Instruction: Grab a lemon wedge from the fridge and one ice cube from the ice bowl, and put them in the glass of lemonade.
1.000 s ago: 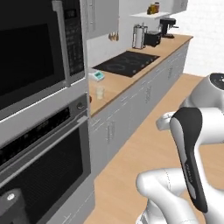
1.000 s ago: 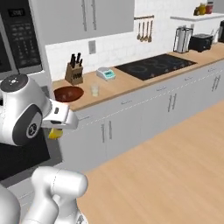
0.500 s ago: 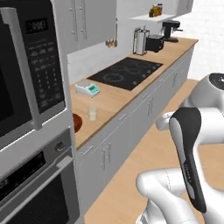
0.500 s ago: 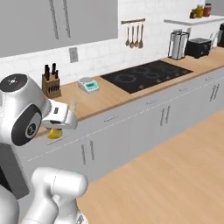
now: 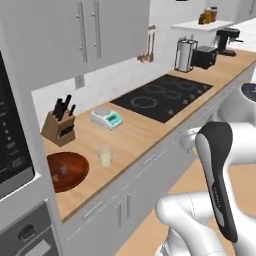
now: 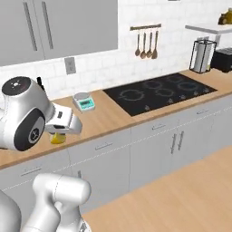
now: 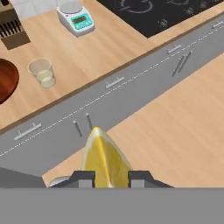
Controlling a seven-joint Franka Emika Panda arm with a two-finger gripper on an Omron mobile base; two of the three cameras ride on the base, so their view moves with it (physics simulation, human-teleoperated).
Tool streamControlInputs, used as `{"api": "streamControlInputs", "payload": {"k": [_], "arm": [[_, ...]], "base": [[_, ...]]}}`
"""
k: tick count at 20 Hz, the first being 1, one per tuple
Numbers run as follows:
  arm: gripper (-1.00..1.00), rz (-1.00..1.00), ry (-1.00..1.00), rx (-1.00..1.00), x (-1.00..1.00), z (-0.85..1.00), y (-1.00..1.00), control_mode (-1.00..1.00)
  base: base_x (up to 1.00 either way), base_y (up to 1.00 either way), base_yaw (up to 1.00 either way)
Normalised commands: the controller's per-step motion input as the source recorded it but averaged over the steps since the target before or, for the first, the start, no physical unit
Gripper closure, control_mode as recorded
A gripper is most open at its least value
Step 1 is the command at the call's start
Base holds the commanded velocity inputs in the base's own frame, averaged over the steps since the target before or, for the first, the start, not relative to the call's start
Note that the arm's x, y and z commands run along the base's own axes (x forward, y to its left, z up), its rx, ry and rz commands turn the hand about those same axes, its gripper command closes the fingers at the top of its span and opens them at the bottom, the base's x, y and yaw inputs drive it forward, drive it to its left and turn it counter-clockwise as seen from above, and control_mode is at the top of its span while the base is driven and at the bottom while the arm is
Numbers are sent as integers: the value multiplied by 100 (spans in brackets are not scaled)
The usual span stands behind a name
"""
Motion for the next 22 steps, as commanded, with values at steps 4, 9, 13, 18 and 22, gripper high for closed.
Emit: {"api": "streamControlInputs", "payload": {"k": [4, 9, 13, 18, 22], "arm": [[100, 0, 0, 0, 0, 0, 0, 100], [100, 0, 0, 0, 0, 0, 0, 100], [100, 0, 0, 0, 0, 0, 0, 100], [100, 0, 0, 0, 0, 0, 0, 100], [100, 0, 0, 0, 0, 0, 0, 100]], "base": [[38, 0, 46], [0, 0, 52], [7, -5, 50], [37, -12, 45], [63, -40, 26]]}}
